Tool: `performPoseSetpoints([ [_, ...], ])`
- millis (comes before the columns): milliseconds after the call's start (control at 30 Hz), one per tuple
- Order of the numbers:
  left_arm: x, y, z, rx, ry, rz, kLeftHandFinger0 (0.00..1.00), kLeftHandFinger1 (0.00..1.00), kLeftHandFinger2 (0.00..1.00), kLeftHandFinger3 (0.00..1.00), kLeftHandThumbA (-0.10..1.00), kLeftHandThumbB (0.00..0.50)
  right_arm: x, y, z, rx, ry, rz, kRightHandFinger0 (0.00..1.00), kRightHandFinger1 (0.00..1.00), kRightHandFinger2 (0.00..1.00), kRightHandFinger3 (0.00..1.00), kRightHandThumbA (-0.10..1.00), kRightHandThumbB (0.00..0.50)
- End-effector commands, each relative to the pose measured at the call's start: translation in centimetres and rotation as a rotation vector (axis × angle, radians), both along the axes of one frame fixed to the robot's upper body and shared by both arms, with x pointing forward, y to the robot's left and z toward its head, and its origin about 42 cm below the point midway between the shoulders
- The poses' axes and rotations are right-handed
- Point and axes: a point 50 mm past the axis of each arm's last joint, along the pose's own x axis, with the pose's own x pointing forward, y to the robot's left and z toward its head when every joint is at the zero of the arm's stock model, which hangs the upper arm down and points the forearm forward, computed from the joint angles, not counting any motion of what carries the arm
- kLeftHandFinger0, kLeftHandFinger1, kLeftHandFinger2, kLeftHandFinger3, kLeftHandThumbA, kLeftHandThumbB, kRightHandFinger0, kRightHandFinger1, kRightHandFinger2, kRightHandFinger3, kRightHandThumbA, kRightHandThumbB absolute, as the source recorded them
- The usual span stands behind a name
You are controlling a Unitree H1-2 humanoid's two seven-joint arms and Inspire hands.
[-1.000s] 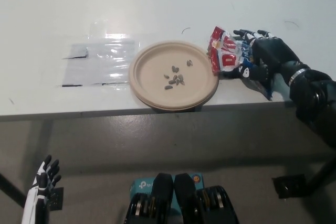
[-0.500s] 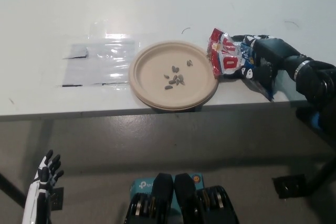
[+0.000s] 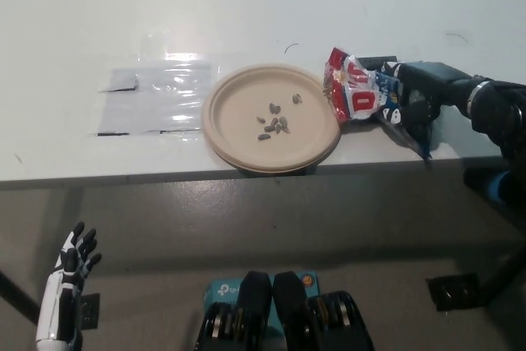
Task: The robot picks up a small bag of sunflower seeds on the right hand side and take it to the empty plate on the left hand side then pours some sunflower seeds on to the plate.
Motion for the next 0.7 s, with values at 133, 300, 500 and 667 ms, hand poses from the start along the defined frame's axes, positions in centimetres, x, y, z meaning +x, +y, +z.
performPoseSetpoints([
  [133, 2.9, 1.4, 4.7, 0.069, -0.149, -0.057, 1.0, 1.0, 1.0, 1.0, 1.0, 0.001, -2.5, -1.5, 14.6, 0.013, 0.545, 0.118, 1.0, 1.0, 1.0, 1.0, 0.83, 0.5],
  [300, 3.0, 1.4, 4.9, 0.064, -0.161, -0.062, 0.99, 1.0, 1.0, 1.0, 1.0, 0.0, -3.3, -1.7, 14.9, 0.078, 0.441, 0.188, 1.0, 1.0, 1.0, 1.0, 1.0, 0.456],
  [500, 3.3, 1.5, 5.1, 0.071, -0.165, -0.06, 1.0, 1.0, 1.0, 1.0, 1.0, 0.009, -3.3, -1.8, 15.7, 0.186, 0.366, 0.114, 1.0, 1.0, 1.0, 1.0, 1.0, 0.349],
  [667, 3.4, 1.5, 5.1, 0.075, -0.166, -0.059, 1.0, 1.0, 1.0, 1.0, 1.0, 0.0, -3.8, -2.4, 17.3, 0.232, 0.365, 0.125, 1.0, 1.0, 1.0, 1.0, 1.0, 0.344],
])
